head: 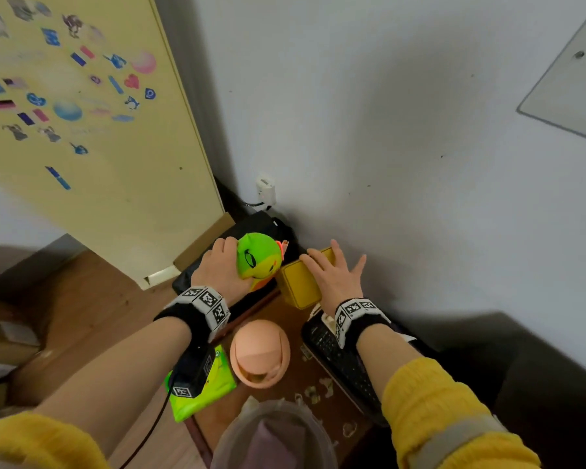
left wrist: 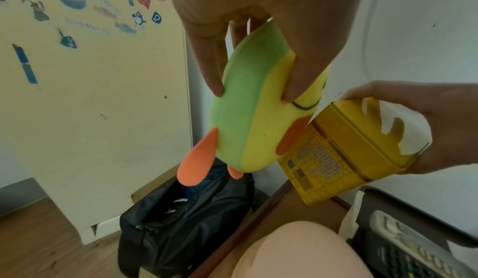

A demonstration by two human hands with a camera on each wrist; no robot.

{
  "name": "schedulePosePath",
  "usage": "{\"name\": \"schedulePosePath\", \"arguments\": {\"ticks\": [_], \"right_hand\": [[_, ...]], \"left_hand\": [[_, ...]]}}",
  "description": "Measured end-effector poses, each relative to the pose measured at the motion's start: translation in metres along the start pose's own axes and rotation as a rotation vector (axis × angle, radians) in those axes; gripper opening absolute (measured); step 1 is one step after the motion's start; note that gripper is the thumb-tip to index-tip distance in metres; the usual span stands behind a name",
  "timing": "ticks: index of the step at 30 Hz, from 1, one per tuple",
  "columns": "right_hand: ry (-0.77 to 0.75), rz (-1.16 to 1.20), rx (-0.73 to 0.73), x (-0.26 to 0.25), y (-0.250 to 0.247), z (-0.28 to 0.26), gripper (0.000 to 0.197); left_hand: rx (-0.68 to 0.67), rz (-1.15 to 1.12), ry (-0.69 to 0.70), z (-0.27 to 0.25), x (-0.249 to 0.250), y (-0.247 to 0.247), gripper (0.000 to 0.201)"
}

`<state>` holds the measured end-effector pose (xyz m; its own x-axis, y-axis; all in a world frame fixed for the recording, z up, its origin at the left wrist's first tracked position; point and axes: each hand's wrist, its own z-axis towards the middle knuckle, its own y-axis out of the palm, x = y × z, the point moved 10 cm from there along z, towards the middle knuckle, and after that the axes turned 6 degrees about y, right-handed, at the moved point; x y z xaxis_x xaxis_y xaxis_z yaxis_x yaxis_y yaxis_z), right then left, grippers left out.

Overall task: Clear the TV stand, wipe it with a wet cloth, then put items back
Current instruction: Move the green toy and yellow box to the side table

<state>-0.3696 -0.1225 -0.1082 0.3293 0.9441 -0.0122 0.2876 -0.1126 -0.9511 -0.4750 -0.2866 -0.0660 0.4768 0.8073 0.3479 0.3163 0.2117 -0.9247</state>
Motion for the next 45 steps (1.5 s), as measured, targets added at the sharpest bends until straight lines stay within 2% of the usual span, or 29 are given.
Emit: {"name": "schedulePosePath", "arguments": {"ticks": [4, 8, 12, 15, 20, 24, 27, 32, 36, 41, 45], "right_hand": [[-0.002, 0.001, -0.057, 0.002, 0.015, 0.024, 0.096], [0.070, 0.048, -0.090, 0.011, 0.031, 0.046, 0.090], [0.160, 0.123, -0.150, 0.021, 0.055, 0.061, 0.082], [0.162, 0.128, -0.153, 0.024, 0.069, 0.067, 0.078], [0.103, 0.084, -0.182, 0.022, 0.088, 0.070, 0.086], [0.095, 0.098, -0.236, 0.017, 0.094, 0.066, 0.086], [0.101, 0.098, -0.269, 0.014, 0.093, 0.063, 0.090], [0.142, 0.190, -0.252, 0.020, 0.094, 0.049, 0.092], [0.194, 0.315, -0.182, 0.032, 0.097, 0.035, 0.087], [0.186, 0.360, -0.066, 0.035, 0.090, 0.018, 0.081], [0.174, 0.382, -0.005, 0.038, 0.080, 0.001, 0.078]], "left_hand": [[-0.066, 0.036, -0.017, 0.008, -0.010, 0.021, 0.060], [-0.157, 0.080, 0.005, 0.018, -0.011, 0.049, 0.060], [-0.229, 0.152, 0.093, 0.026, -0.013, 0.073, 0.059], [-0.271, 0.214, 0.184, 0.030, -0.017, 0.084, 0.061], [-0.343, 0.202, 0.284, 0.031, -0.023, 0.099, 0.062], [-0.346, 0.237, 0.401, 0.026, -0.007, 0.106, 0.057], [-0.353, 0.238, 0.428, 0.026, 0.002, 0.108, 0.057], [-0.406, 0.204, 0.515, 0.024, 0.019, 0.117, 0.052], [-0.496, 0.110, 0.498, 0.023, 0.022, 0.138, 0.048], [-0.616, 0.187, 0.482, 0.007, 0.025, 0.164, 0.070], [-0.634, 0.212, 0.425, -0.002, 0.033, 0.160, 0.084]]}}
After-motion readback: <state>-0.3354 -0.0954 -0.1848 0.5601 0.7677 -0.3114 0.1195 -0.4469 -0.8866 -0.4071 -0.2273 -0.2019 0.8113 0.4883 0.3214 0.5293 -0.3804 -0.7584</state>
